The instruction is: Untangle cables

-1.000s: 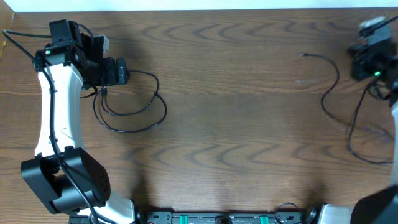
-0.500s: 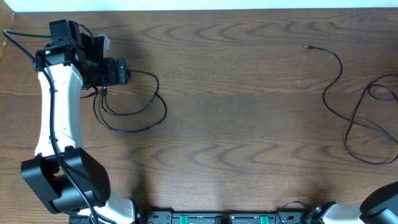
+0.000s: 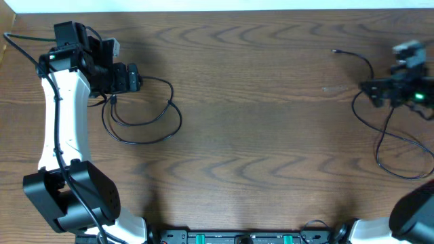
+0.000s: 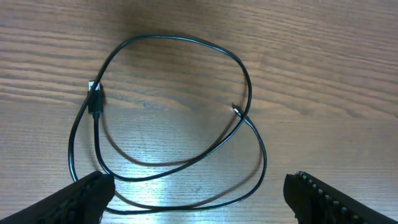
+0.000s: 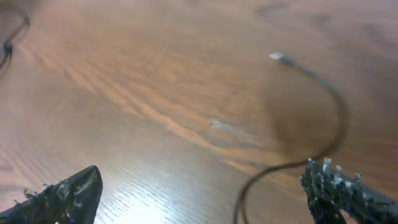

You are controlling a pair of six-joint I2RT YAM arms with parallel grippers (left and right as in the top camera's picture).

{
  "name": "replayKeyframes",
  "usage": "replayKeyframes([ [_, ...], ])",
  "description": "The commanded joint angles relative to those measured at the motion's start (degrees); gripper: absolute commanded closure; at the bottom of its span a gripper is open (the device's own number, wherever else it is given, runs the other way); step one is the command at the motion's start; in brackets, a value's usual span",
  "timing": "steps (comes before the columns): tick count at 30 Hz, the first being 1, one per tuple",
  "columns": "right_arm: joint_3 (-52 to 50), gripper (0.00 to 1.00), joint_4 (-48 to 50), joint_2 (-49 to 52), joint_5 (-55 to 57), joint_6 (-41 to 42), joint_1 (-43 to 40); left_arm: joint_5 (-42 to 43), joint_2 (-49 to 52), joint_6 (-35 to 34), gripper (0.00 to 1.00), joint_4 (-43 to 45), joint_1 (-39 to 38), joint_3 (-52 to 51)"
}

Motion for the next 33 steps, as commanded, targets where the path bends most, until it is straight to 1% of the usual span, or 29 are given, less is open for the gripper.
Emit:
replayKeyframes([
  [1, -1.1, 0.01, -0.2, 6.1, 5.0, -1.9, 6.3, 0.9, -0.7, -0.3, 0.07, -0.2, -0.4, -0.3],
  [4, -1.1, 0.01, -0.3, 10.4, 1.4, 0.5, 8.9, 0.8, -0.7, -0.3, 0.07, -0.5, -0.3, -0.3],
  [7, -1.1, 0.01, 1.4, 13.3, 1.9, 4.3, 9.8, 0.8, -0.7, -0.3, 0.07, -0.6, -0.4, -0.3],
  [8, -1.1, 0.09, 2.3, 15.0, 5.6, 7.8, 10.0, 0.8, -0.7, -0.3, 0.07, -0.7, -0.3, -0.3],
  [10, -1.1, 0.15, 3.3, 16.6, 11.3, 12.5, 10.0, 0.8, -0.7, -0.3, 0.07, -0.7, -0.3, -0.3],
  [11, -1.1, 0.15, 4.0, 17.7, 16.7, 16.2, 10.0, 0.8, -0.7, -0.3, 0.07, -0.7, -0.3, -0.3],
  [13, -1.1, 0.14, 4.7, 19.0, 22.7, 19.9, 10.0, 0.8, -0.7, -0.3, 0.07, -0.7, -0.3, -0.3],
  [15, -1.1, 0.08, 5.1, 19.9, 26.8, 24.5, 10.0, 0.9, -0.7, -0.3, 0.07, -0.7, -0.3, -0.3],
  [17, -1.1, 0.07, 5.0, 20.0, 28.7, 27.6, 10.0, 0.9, -0.7, -0.3, 0.07, -0.8, -0.3, -0.3],
  [19, -1.1, 0.07, 4.5, 20.0, 30.3, 29.1, 10.0, 0.9, -0.7, -0.3, 0.07, -0.8, -0.3, -0.3],
  [23, -1.1, 0.07, 1.2, 20.0, 35.8, 34.7, 10.0, 0.9, -0.7, -0.3, 0.07, -0.9, -0.3, -0.3],
  [26, -1.1, 0.09, -2.5, 20.0, 41.2, 44.3, 10.0, 0.9, -0.7, -0.3, 0.07, -1.0, -0.3, -0.3],
  [29, -1.1, 0.09, -5.3, 20.0, 41.3, 47.6, 10.0, 0.9, -0.7, -0.3, 0.07, -1.0, -0.4, -0.3],
  [33, -1.1, 0.08, -4.5, 20.0, 42.6, 47.6, 10.0, 0.9, -0.7, -0.3, 0.07, -0.9, -0.4, -0.3],
])
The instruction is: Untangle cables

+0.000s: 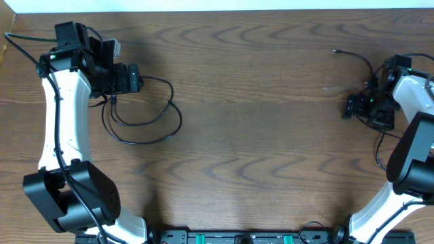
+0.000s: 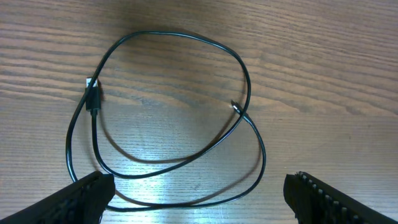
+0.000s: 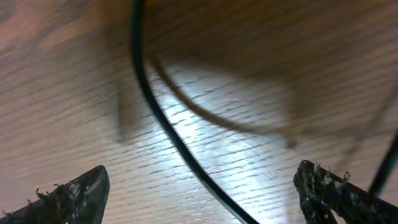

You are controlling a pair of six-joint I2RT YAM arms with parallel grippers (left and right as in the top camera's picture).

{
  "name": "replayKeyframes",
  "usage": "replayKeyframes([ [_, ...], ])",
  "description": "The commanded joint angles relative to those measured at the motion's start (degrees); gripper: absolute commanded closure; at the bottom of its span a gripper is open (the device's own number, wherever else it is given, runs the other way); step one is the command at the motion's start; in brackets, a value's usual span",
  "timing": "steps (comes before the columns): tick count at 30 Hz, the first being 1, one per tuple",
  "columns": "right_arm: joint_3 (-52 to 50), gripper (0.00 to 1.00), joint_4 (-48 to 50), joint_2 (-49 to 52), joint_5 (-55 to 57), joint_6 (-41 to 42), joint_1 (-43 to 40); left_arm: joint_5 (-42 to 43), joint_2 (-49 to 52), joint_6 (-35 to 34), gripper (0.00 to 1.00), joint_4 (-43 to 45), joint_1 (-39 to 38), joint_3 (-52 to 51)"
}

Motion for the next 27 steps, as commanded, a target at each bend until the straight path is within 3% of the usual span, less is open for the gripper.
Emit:
replayKeyframes([
  [1, 0.0, 0.08, 1.0, 0.0, 3.4, 4.0, 0.1, 0.9, -0.7, -0.3, 0.07, -0.3, -0.2, -0.3],
  [3, 0.0, 0.4, 2.4, 0.0, 3.9, 4.0, 0.1, 0.9, -0.7, -0.3, 0.07, -0.4, -0.2, -0.3],
  [4, -0.2, 0.43, 3.2, 0.1, 3.9, 4.0, 0.1, 0.9, -0.7, -0.3, 0.07, -0.4, -0.2, -0.3],
  [12, -3.8, 0.31, 8.3, 0.3, 3.9, 3.7, 0.1, 0.9, -0.7, -0.3, 0.07, -0.4, -0.2, -0.3],
  [17, -6.9, 0.32, 11.5, 0.3, 3.8, 3.1, 0.2, 0.9, -0.7, -0.3, 0.07, -0.4, -0.2, -0.3],
  [18, -7.8, 0.38, 12.3, 0.3, 3.4, 2.9, 0.2, 0.9, -0.7, -0.3, 0.07, -0.5, -0.2, -0.3],
  [19, -8.7, 0.52, 13.2, 0.3, 3.4, 2.8, 0.4, 0.9, -0.7, -0.3, 0.07, -0.6, -0.2, -0.3],
  [20, -9.7, 0.98, 14.1, 0.3, 3.4, 2.9, 0.6, 0.9, -0.7, -0.3, 0.07, -0.6, -0.2, -0.3],
  [27, -13.4, 0.99, 18.3, 0.2, 4.4, 3.3, 1.2, 0.9, -0.7, -0.3, 0.07, -0.9, -0.2, -0.3],
])
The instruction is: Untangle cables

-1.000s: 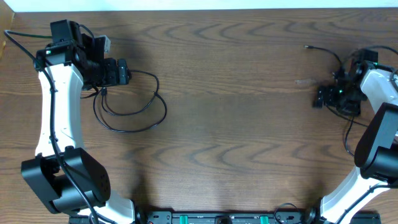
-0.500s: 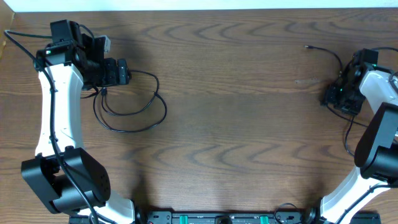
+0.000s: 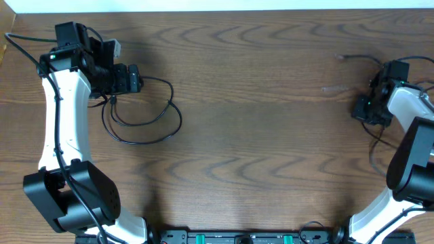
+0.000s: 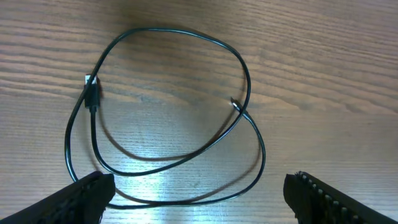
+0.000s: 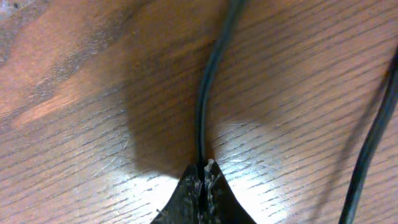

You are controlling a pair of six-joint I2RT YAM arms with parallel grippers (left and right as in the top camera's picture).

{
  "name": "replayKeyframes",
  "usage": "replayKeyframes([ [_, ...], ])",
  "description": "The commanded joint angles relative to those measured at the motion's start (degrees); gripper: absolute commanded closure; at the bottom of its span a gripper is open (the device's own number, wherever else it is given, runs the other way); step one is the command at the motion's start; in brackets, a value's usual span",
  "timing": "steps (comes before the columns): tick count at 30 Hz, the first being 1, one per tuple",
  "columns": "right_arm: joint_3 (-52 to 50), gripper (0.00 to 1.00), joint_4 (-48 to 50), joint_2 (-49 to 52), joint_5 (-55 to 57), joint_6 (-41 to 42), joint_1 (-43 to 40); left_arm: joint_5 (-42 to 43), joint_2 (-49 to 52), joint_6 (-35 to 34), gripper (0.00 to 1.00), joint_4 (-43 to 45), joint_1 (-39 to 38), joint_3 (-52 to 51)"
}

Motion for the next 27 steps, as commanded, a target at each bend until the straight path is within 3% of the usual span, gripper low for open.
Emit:
replayKeyframes([
  [1, -3.1, 0.99, 0.0, 3.2, 1.2, 0.9, 0.7, 0.9, -0.7, -0.3, 0.07, -0.3, -0.2, -0.3],
  [5, 3.1, 0.99, -3.6, -0.3, 5.6, 5.2, 0.8, 0.9, -0.7, -0.3, 0.07, -0.3, -0.2, -0.3],
  [12, 19.6, 0.99, -9.0, -8.8, 10.3, 5.6, 0.6, 0.9, -0.7, -0.3, 0.07, -0.3, -0.2, -0.3],
  [19, 32.3, 0.99, -9.1, -11.0, 16.7, -2.1, -1.5, 0.9, -0.7, -0.3, 0.07, -0.3, -0.2, -0.6],
  [23, 33.8, 0.99, -5.6, -11.0, 19.9, -9.8, -5.7, 0.9, -0.7, -0.3, 0.07, 0.0, -0.2, -1.8],
  [27, 34.6, 0.99, -4.5, -11.0, 21.3, -12.3, -11.6, 0.9, -0.7, -0.3, 0.07, 0.0, -0.2, -2.1],
])
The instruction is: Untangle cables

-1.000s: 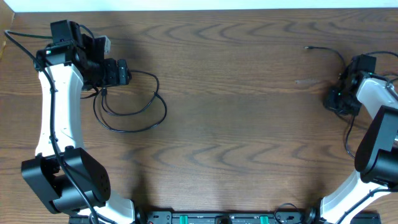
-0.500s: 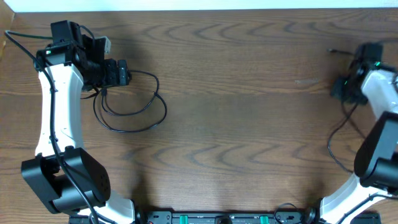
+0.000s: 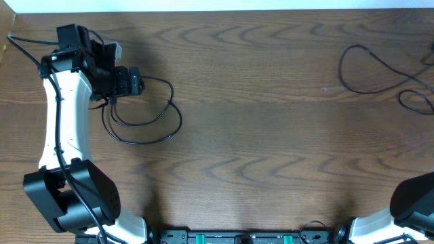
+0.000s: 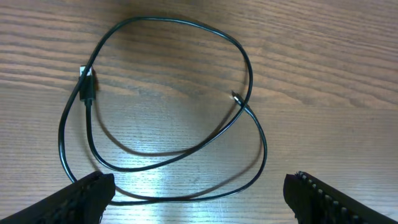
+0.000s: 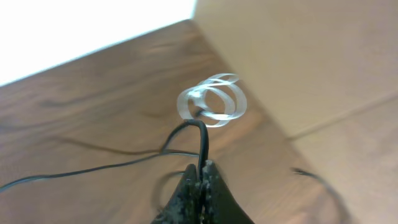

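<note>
One black cable [image 3: 178, 115] lies in overlapping loops on the table at the left. The left wrist view shows those loops [image 4: 250, 81], the USB plug [image 4: 86, 87] and a small tip [image 4: 237, 97]. My left gripper [image 3: 130, 80] hangs above this cable, open [image 4: 199, 199], with nothing between its fingers. A second black cable [image 3: 342, 68] curves across the far right. My right gripper [image 5: 202, 177] is shut on that cable [image 5: 201, 143] and holds it off the table. A clear curled band [image 5: 211, 102] sits on the raised strand. The right gripper is outside the overhead view.
A wooden table [image 3: 258, 135] carries both cables. Its back edge [image 3: 224, 9] meets a white strip. The right wrist view shows a table corner and a tan surface [image 5: 298, 56] beyond it. The arm bases stand at the front, left base [image 3: 68, 196] and right base [image 3: 415, 196].
My right gripper, shut on the cable low at the table's right side, is now raised and outside the overhead view. The right cable now lies in a wide loop at the back right.
My right gripper was open above the right cable, then open and close over a strand. It was then shut on that strand at the table, and now holds it in the air. My left gripper stayed open over the left loops throughout.
</note>
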You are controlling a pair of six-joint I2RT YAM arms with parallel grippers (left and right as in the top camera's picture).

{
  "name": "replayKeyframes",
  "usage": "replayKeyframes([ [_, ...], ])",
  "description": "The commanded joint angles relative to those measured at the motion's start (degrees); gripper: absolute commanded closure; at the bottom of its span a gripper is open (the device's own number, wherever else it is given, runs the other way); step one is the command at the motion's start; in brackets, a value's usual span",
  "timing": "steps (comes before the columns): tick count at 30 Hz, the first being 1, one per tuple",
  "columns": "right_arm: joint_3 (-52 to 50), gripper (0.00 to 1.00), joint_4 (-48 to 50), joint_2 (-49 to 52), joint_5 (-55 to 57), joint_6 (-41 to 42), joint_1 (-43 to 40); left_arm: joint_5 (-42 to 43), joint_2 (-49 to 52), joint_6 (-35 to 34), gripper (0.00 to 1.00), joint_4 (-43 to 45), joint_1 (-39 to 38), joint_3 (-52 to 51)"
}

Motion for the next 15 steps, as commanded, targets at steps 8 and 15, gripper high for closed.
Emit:
replayKeyframes([
  [8, 11.9, 0.99, -4.0, 0.3, 3.2, -5.3, -13.7, 0.9, -0.7, -0.3, 0.07, 0.0, -0.2, -0.7],
  [15, 15.5, 0.99, -7.0, 0.7, -1.7, -4.3, -15.1, 0.9, -0.7, -0.3, 0.07, 0.5, -0.2, -0.7],
])
